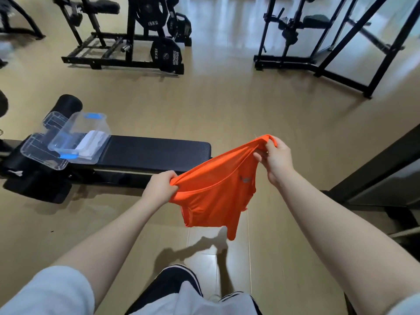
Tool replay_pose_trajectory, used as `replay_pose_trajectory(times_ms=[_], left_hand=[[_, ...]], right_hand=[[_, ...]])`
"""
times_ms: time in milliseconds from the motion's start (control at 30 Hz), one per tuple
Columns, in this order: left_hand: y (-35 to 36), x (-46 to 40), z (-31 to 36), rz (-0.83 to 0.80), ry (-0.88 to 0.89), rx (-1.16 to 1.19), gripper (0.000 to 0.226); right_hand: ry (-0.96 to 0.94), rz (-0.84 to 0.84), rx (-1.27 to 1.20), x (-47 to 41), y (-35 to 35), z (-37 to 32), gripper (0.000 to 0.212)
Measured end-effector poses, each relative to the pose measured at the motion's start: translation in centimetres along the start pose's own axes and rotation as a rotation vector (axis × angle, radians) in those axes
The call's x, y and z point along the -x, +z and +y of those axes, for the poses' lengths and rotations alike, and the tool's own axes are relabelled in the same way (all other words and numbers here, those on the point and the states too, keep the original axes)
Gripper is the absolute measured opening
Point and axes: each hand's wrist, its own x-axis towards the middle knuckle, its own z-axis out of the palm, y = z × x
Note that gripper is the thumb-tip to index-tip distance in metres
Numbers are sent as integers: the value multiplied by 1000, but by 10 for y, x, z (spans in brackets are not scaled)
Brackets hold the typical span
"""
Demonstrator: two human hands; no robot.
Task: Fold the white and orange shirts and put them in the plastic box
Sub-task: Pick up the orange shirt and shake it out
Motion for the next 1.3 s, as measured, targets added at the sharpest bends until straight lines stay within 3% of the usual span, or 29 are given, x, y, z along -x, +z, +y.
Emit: replay_pose_trajectory(times_ms=[167, 233, 433, 533, 700, 867, 967, 1067, 1167, 1300], left_hand=[[-14, -34, 12, 145, -56, 131, 14], [-25, -49, 21, 155, -18, 247, 5], [-67, -98, 33, 203, -61, 642, 8], [-78, -118, 30, 46, -18, 701, 9], [-72, -156, 38, -217, 125, 174, 32], [-49, -200, 82, -371, 88, 341, 33], [-38, -220, 107, -328, 40, 513, 27], [-35, -237, 114, -182, -12, 606, 20], [-43, -249, 94, 8, -96, 598, 20], [-56, -260, 39, 109, -232, 611, 31]], right_hand=[[47, 52, -139, -38, 20, -4, 23], [50, 73, -165, -60, 32, -4, 23], [70, 81, -134, -122, 82, -6, 26], [76, 115, -45, -155, 102, -9, 29], [11, 162, 302, -216, 111, 0, 30], [-36, 69, 419, -289, 103, -8, 26], [-48, 12, 494, -335, 104, -23, 26], [-26, -108, 435, -373, 129, -38, 30], [-7, -265, 382, -395, 179, -37, 30], [9, -468, 387, -402, 256, -4, 31]])
